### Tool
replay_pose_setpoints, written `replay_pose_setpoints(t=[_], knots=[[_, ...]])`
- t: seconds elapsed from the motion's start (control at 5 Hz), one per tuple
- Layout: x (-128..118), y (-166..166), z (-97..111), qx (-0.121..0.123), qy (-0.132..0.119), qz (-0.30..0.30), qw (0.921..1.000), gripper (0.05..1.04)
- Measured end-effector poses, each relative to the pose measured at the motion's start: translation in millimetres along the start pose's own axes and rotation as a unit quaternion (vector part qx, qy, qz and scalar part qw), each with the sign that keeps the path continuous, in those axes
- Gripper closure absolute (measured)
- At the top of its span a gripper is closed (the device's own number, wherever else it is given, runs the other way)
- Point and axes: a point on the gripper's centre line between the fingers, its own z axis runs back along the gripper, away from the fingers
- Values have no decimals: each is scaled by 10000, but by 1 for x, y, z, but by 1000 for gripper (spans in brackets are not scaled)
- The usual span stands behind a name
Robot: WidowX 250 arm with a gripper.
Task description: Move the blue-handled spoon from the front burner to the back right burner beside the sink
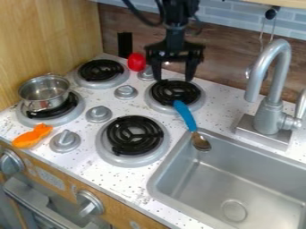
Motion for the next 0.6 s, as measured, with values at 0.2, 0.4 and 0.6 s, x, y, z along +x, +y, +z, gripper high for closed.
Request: replay_pose_setpoints(t=[0.2, 0.4, 0.6], knots=[[-14, -3, 23, 18, -297, -40, 9995, 79], [-30, 5, 43, 78, -501, 39, 9987, 79], [-30, 4, 46, 50, -549, 33, 9985, 79]])
